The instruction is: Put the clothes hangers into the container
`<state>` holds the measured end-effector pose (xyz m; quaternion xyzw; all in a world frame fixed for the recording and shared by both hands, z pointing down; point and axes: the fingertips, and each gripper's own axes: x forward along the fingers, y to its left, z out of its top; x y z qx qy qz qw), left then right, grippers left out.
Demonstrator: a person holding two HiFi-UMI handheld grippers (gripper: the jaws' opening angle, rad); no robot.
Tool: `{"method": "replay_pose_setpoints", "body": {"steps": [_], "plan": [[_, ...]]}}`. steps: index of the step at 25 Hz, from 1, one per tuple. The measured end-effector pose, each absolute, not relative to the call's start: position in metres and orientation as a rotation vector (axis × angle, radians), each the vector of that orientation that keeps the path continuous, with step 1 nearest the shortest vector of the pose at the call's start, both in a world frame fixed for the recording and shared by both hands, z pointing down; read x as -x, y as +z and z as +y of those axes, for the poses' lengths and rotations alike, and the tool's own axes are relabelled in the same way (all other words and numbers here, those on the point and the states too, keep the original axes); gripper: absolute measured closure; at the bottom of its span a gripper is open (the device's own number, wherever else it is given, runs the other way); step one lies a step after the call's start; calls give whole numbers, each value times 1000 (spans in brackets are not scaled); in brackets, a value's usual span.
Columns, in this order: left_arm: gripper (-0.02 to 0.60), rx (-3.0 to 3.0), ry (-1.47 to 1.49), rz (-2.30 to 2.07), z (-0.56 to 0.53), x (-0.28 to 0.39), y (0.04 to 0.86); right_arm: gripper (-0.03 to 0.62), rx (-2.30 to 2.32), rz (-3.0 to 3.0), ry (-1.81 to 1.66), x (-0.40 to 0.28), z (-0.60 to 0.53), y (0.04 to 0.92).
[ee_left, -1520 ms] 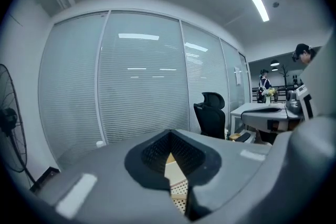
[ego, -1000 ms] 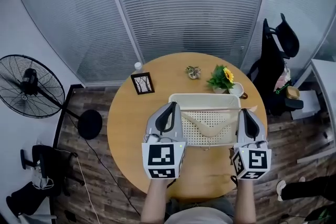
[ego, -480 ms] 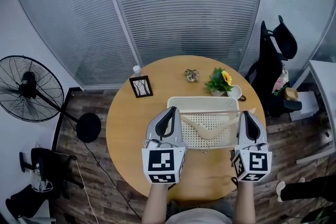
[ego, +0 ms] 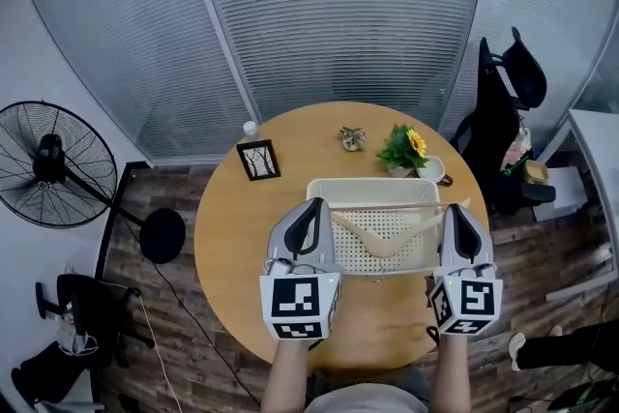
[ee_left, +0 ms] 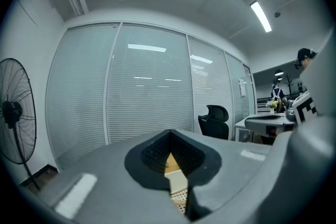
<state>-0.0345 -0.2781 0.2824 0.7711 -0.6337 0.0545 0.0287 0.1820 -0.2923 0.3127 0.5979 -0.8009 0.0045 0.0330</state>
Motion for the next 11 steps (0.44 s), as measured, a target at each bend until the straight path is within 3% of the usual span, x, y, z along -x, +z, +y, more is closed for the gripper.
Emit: {"method": "replay_pose_setpoints", "body": {"steps": [11], "plan": [[581,-2387,191,-1958,-279,32,283,572,-1831,-2463,28,-182,-292,316]]}}
